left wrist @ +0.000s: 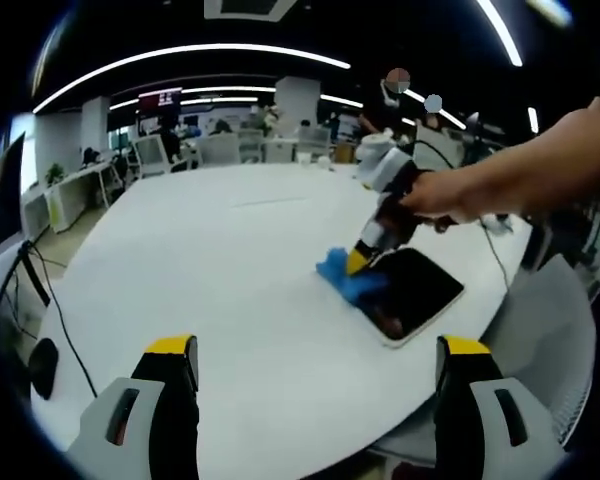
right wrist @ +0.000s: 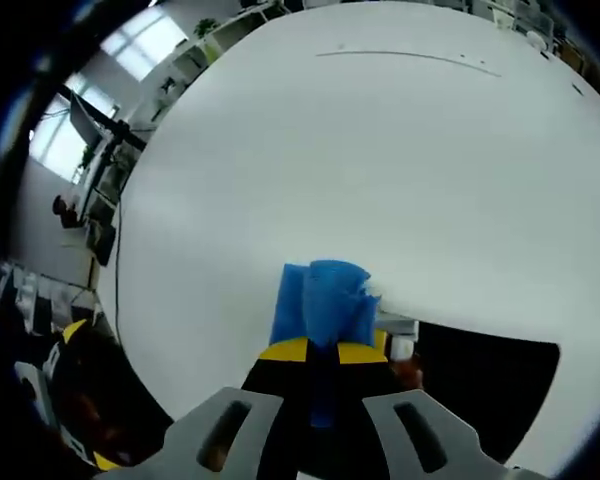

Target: Wipe the mirror surface with the cleaning cloth until all visible marks leave the cleaned area.

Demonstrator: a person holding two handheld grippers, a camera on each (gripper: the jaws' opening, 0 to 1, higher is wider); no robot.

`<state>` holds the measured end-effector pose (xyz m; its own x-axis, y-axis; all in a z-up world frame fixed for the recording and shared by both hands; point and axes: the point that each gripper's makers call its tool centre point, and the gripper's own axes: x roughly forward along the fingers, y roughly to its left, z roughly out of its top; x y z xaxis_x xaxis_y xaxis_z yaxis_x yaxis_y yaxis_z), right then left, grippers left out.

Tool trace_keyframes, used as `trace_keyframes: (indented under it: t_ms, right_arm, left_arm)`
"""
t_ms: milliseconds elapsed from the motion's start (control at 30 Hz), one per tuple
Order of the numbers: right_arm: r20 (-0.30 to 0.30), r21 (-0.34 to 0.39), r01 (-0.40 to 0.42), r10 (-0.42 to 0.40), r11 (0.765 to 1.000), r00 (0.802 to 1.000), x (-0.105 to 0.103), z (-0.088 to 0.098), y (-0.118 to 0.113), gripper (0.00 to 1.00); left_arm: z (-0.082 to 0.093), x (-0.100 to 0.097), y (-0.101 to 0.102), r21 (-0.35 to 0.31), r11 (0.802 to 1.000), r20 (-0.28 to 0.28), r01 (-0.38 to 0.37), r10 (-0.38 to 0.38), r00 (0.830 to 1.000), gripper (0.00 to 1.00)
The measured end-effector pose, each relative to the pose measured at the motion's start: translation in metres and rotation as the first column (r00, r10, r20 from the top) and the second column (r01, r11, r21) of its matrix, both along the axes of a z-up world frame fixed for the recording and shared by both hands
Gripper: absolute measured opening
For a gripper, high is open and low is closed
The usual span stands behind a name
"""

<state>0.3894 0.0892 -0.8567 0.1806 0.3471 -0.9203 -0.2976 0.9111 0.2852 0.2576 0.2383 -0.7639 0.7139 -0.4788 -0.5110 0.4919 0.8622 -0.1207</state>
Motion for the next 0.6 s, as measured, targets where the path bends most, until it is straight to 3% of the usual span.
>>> trace_keyframes:
  t_ms: [600]
  right_arm:
    - [-0.001, -0.018, -0.024, 0.024, 1.000, 1.000, 0.0028, 0.0001, -0.0084, 0.02]
  left_arm:
    - [-0.0032, 0.0015, -0.0014, 0.008, 1.000, -0.004, 0.009, -0.009, 1.000, 0.99]
